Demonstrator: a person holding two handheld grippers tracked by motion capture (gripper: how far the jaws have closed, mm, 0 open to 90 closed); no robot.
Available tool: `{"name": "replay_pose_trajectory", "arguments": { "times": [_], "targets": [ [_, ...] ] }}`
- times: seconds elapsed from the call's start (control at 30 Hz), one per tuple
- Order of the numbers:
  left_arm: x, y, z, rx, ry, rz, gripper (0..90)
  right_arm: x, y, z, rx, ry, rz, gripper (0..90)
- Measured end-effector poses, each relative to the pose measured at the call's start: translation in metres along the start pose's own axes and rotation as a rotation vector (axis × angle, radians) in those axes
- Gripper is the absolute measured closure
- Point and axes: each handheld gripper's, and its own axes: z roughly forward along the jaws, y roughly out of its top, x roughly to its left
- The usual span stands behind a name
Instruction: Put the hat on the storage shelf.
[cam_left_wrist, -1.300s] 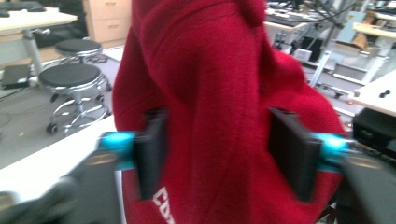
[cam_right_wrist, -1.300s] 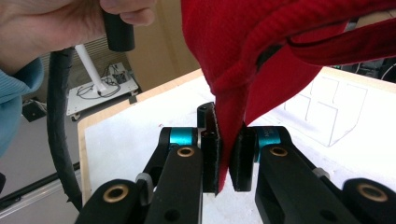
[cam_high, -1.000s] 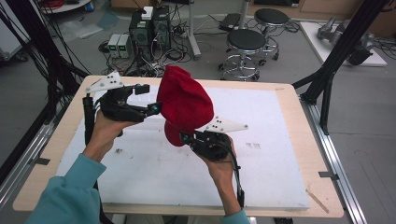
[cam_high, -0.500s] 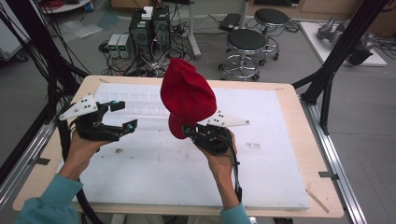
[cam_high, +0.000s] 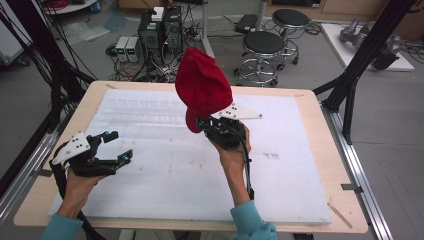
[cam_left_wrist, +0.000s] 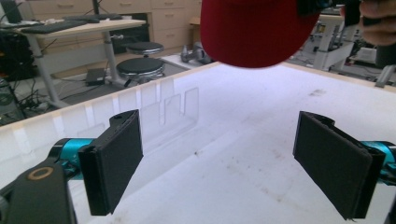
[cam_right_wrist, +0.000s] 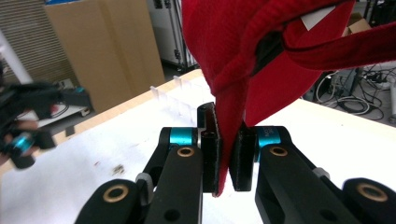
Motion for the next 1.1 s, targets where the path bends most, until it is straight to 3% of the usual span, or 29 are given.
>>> {"name": "replay_pose_trajectory", "arguments": {
  "times": [0.37,0.57,0.67,0.8,0.9,0.97,1.1],
  "targets": [
    [0.005,-0.034,-0.007,-0.007,0.108,-0.014,16.1,-0.012,0.012,0.036,0.003,-0.031,0.014,85.1],
    [0.005,-0.044,-0.010,-0.018,0.133,-0.016,16.2,-0.016,0.012,0.057,0.015,-0.052,0.023,85.1],
    [0.005,-0.049,-0.010,0.008,0.138,-0.027,16.3,-0.019,0.010,0.066,0.024,-0.064,0.031,85.1],
    [0.006,-0.053,-0.011,0.004,0.158,-0.030,16.2,-0.023,0.005,0.077,0.026,-0.068,0.043,85.1],
    [0.006,-0.058,-0.012,-0.020,0.198,-0.032,16.6,-0.025,0.003,0.084,0.036,-0.069,0.043,85.0],
    [0.008,-0.060,-0.012,-0.018,0.203,-0.051,16.4,-0.025,0.002,0.088,0.040,-0.073,0.038,85.1],
    [0.007,-0.062,-0.013,-0.031,0.218,-0.046,16.5,-0.027,-0.001,0.093,0.037,-0.069,0.051,85.0]
  ]
}}
